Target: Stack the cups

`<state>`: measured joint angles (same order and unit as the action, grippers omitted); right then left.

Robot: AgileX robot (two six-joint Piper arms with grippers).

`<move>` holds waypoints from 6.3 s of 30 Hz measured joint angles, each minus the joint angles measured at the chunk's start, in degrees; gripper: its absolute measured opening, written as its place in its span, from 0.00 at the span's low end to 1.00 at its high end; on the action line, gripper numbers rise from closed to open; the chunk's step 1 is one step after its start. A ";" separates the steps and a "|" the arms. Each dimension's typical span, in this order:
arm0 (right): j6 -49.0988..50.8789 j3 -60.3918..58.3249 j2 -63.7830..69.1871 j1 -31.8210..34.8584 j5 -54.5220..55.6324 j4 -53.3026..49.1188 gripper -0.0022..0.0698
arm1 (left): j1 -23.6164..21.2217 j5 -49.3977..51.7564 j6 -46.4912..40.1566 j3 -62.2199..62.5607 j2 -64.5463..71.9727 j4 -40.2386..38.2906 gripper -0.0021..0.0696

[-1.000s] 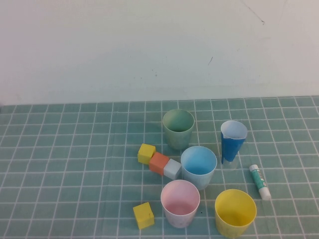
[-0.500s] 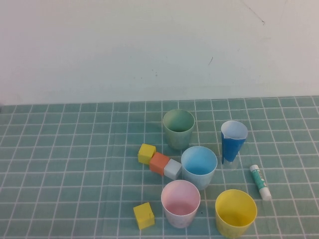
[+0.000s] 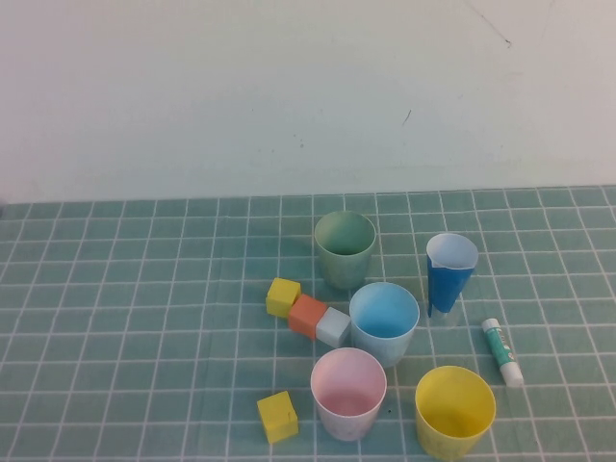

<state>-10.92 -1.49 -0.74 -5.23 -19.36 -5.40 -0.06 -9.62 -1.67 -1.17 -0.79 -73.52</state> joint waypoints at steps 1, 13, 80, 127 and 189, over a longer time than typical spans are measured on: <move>0.00 0.00 0.00 0.00 0.00 0.00 0.03 | 0.00 -1.66 0.12 0.00 0.00 -0.90 0.03; 0.00 0.00 0.00 0.00 0.00 0.00 0.03 | 0.00 -9.49 0.89 0.00 0.00 -2.15 0.03; -0.72 0.00 0.00 0.00 0.02 20.37 0.03 | 32.34 62.03 -9.51 87.85 120.35 60.51 0.45; 3.84 -0.12 -0.09 0.00 -5.54 44.83 0.03 | 48.79 52.22 -2.32 87.97 113.00 68.78 0.04; -35.73 84.75 86.42 -6.14 -45.10 29.95 0.03 | 48.79 34.11 20.93 35.44 52.49 81.72 0.03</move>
<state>-46.65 83.25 85.68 -11.37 -64.47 24.55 48.73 24.48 19.26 34.27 51.71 8.20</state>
